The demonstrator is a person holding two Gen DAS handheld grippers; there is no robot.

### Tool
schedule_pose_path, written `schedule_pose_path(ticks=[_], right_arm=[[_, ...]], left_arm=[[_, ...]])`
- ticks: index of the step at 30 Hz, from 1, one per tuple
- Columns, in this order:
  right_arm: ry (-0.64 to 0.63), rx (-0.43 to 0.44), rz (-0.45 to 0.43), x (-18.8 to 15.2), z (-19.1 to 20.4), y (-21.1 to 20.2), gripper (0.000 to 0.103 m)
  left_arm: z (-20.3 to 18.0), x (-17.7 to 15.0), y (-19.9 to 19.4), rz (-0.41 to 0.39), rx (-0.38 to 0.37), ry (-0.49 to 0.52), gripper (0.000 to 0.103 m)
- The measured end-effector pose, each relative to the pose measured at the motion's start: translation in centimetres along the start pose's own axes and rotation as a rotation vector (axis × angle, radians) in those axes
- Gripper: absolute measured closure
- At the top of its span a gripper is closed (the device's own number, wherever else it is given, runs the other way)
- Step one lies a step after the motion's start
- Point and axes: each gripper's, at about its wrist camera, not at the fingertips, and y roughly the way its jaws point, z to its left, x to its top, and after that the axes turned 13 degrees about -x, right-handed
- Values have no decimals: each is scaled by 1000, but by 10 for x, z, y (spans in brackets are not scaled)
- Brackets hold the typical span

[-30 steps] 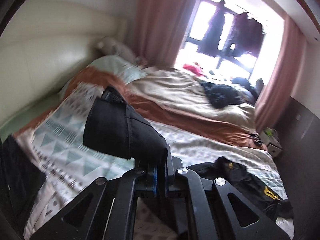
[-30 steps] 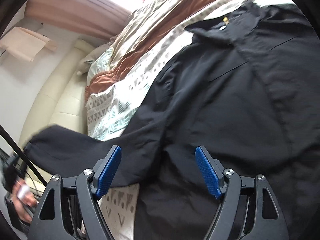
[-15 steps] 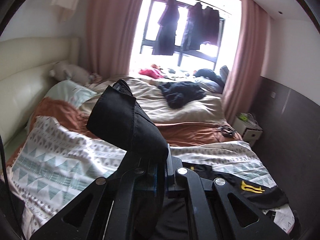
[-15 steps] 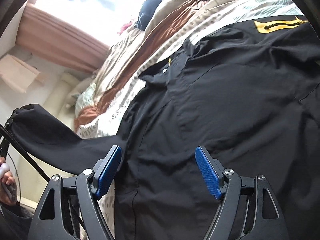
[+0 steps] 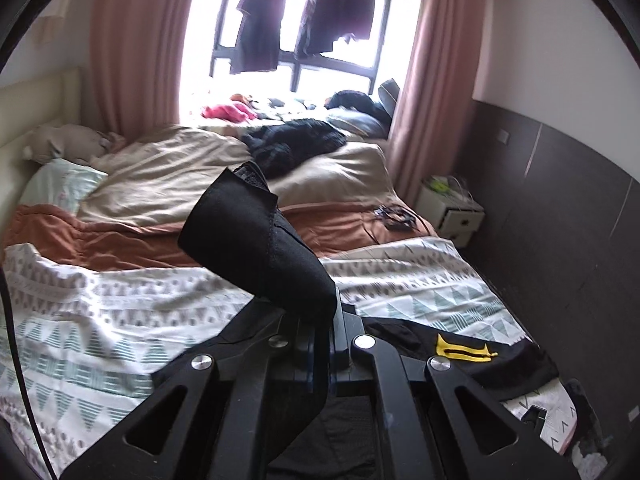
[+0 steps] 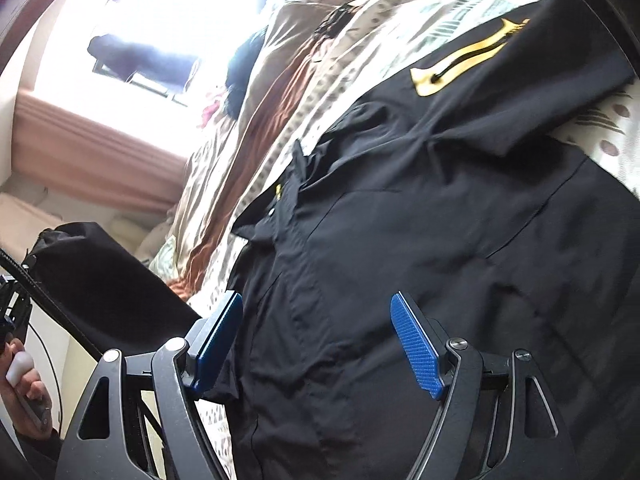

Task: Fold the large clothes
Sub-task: 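Grasp the jacket sleeve cuff with the left tool and lift it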

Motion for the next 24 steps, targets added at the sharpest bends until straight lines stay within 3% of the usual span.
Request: schedule_pose_path(ticks=[9,14,15,17,18,19,24], right_arm=[[105,-46,20,11,-25,0,28],[132,-54,6,15,-31,-6,28],[132,-58,4,16,-32,-7,28],[132,-60,3,15,-33,-9,28],[132,-62,3,14,-33,-11,28],[131,-64,2,14,-33,-11,28],[124,-74,-6,14,-31,-10,28]], left_arm=[[-25,-33,83,111,-104,-34,96],[-28,-83,139,262,-168,-92,92],[-28,-93,146,284,-174,-107,86],[-26,-117,157,307,-204,-145,49],[-26,-123,160,310,-211,-157,5],[-25,-133,159,299,-225,-171,0],[-17,-149,142,301,-231,-199,0]])
